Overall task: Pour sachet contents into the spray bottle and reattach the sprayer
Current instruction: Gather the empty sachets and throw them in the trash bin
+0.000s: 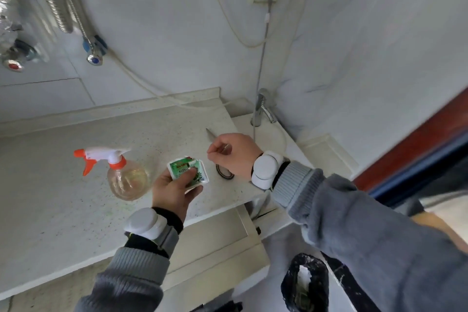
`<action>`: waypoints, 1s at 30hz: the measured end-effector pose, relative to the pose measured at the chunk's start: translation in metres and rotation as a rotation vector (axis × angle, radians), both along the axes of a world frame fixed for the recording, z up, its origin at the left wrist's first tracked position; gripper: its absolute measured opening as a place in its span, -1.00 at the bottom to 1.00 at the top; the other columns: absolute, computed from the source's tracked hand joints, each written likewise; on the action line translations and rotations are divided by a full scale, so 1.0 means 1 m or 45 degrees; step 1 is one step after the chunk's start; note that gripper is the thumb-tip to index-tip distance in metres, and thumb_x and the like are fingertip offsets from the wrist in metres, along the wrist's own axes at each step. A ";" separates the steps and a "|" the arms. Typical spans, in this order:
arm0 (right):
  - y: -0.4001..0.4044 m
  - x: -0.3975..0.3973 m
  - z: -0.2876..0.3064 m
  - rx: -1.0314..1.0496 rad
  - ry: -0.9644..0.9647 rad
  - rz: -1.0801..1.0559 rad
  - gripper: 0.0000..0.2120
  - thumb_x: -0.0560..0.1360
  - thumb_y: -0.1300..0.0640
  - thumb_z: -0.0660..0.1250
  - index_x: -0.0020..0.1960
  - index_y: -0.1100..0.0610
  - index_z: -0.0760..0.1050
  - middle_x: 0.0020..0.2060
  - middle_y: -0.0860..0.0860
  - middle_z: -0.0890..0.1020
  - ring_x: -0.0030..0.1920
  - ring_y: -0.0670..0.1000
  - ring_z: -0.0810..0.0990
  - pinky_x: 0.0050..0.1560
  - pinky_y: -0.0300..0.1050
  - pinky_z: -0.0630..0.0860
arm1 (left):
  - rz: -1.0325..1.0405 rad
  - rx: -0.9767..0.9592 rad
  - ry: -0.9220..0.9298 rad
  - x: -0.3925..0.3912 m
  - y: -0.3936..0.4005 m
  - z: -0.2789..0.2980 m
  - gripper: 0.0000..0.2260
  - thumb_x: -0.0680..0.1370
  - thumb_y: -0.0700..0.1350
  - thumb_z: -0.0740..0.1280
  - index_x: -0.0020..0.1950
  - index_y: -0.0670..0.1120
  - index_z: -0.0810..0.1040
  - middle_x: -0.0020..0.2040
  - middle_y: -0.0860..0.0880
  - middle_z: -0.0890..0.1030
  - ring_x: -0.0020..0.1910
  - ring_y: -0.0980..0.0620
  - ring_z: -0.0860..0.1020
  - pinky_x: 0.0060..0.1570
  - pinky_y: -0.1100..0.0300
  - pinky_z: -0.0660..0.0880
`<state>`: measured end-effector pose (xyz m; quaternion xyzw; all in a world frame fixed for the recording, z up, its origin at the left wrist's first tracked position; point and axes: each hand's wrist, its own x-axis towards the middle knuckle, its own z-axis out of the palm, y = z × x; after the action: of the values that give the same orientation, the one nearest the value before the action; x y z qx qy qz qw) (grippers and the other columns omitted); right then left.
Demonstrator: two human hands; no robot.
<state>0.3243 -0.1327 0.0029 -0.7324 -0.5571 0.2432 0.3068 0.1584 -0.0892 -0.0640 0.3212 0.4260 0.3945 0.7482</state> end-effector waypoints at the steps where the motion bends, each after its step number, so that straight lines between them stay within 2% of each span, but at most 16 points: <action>1: -0.010 0.006 0.000 -0.003 -0.008 -0.039 -0.96 0.45 0.07 0.43 -0.16 -0.07 0.60 -0.34 -0.25 0.58 -0.36 -0.38 0.49 -0.30 -0.55 0.37 | -0.040 0.017 -0.002 0.004 -0.004 0.002 -0.90 0.49 -0.34 0.37 -0.06 -0.18 0.62 -0.26 -0.09 0.68 -0.32 -0.03 0.64 -0.37 0.16 0.58; 5: -0.060 0.027 -0.005 -0.016 0.008 -0.275 -0.97 0.44 0.06 0.42 -0.17 -0.06 0.62 -0.34 -0.23 0.61 -0.35 -0.37 0.51 -0.32 -0.55 0.38 | -0.264 0.064 -0.017 0.031 -0.031 0.003 -0.88 0.49 -0.33 0.37 -0.07 -0.15 0.63 -0.27 -0.07 0.69 -0.35 0.00 0.64 -0.41 0.20 0.57; 8: -0.090 0.036 -0.007 -0.034 0.013 -0.379 -0.97 0.43 0.05 0.41 -0.16 -0.05 0.63 -0.27 -0.19 0.66 -0.32 -0.28 0.54 -0.23 -0.45 0.48 | -0.363 0.093 -0.035 0.051 -0.050 0.003 -0.88 0.49 -0.33 0.38 -0.11 -0.12 0.64 -0.24 -0.09 0.70 -0.31 -0.01 0.65 -0.39 0.18 0.56; 10: -0.120 0.047 -0.008 -0.041 0.011 -0.456 -0.97 0.44 0.06 0.41 -0.14 -0.04 0.63 -0.25 -0.18 0.66 -0.32 -0.28 0.53 -0.20 -0.40 0.48 | -0.446 0.095 -0.047 0.071 -0.071 0.002 -0.88 0.49 -0.34 0.37 -0.09 -0.15 0.63 -0.24 -0.09 0.69 -0.31 -0.02 0.65 -0.40 0.18 0.56; 13: -0.169 0.065 -0.014 -0.055 0.033 -0.564 -0.99 0.44 0.08 0.43 -0.15 -0.02 0.62 -0.29 -0.23 0.61 -0.36 -0.35 0.50 -0.27 -0.50 0.39 | -0.589 0.087 -0.047 0.103 -0.108 -0.001 -0.88 0.49 -0.36 0.36 -0.07 -0.17 0.63 -0.24 -0.10 0.70 -0.29 -0.06 0.66 -0.35 0.12 0.59; 16: -0.216 0.086 -0.021 -0.062 0.060 -0.662 -0.94 0.45 0.10 0.42 -0.09 0.04 0.65 -0.23 -0.18 0.64 -0.29 -0.30 0.53 -0.22 -0.51 0.40 | -0.703 0.071 -0.024 0.136 -0.145 -0.008 -0.83 0.47 -0.36 0.37 -0.15 -0.11 0.65 -0.24 -0.12 0.70 -0.25 -0.11 0.64 -0.26 0.07 0.60; 20: -0.280 0.117 -0.039 -0.073 0.174 -0.786 -0.89 0.47 0.13 0.39 -0.03 0.09 0.65 -0.17 -0.07 0.68 -0.21 -0.10 0.61 -0.04 -0.15 0.59 | -0.839 0.050 -0.010 0.179 -0.200 -0.024 -0.82 0.47 -0.38 0.37 -0.08 -0.13 0.65 -0.21 -0.12 0.70 -0.26 -0.08 0.64 -0.35 0.13 0.57; 23: -0.325 0.143 -0.059 -0.101 0.304 -0.830 -0.84 0.49 0.14 0.34 0.03 0.10 0.65 -0.14 -0.03 0.70 -0.10 -0.02 0.67 0.02 -0.03 0.62 | -0.890 0.041 0.032 0.211 -0.242 -0.042 -0.81 0.48 -0.39 0.35 -0.07 -0.13 0.65 -0.21 -0.12 0.70 -0.26 -0.08 0.65 -0.36 0.14 0.58; 28: -0.380 0.175 -0.100 -0.130 0.250 -0.764 -0.84 0.44 0.04 0.45 0.00 0.04 0.64 -0.17 -0.10 0.69 -0.19 -0.17 0.62 -0.12 -0.36 0.52 | -1.026 0.045 0.048 0.252 -0.302 -0.081 -0.83 0.52 -0.38 0.31 0.03 -0.18 0.60 -0.17 -0.11 0.71 -0.22 -0.07 0.68 -0.34 0.18 0.58; 30: -0.400 0.189 -0.122 -0.132 0.248 -0.790 -0.86 0.42 0.01 0.48 -0.03 -0.02 0.64 -0.24 -0.16 0.66 -0.26 -0.25 0.57 -0.20 -0.44 0.45 | -1.053 0.054 0.077 0.267 -0.321 -0.102 -0.82 0.52 -0.36 0.32 0.09 -0.20 0.57 -0.11 -0.13 0.71 -0.15 -0.11 0.68 -0.23 0.09 0.62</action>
<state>0.5130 -0.5325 -0.1196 -0.8550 -0.2625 0.2352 0.3805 0.4259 -0.4106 -0.1662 0.4921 0.2746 0.0597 0.8239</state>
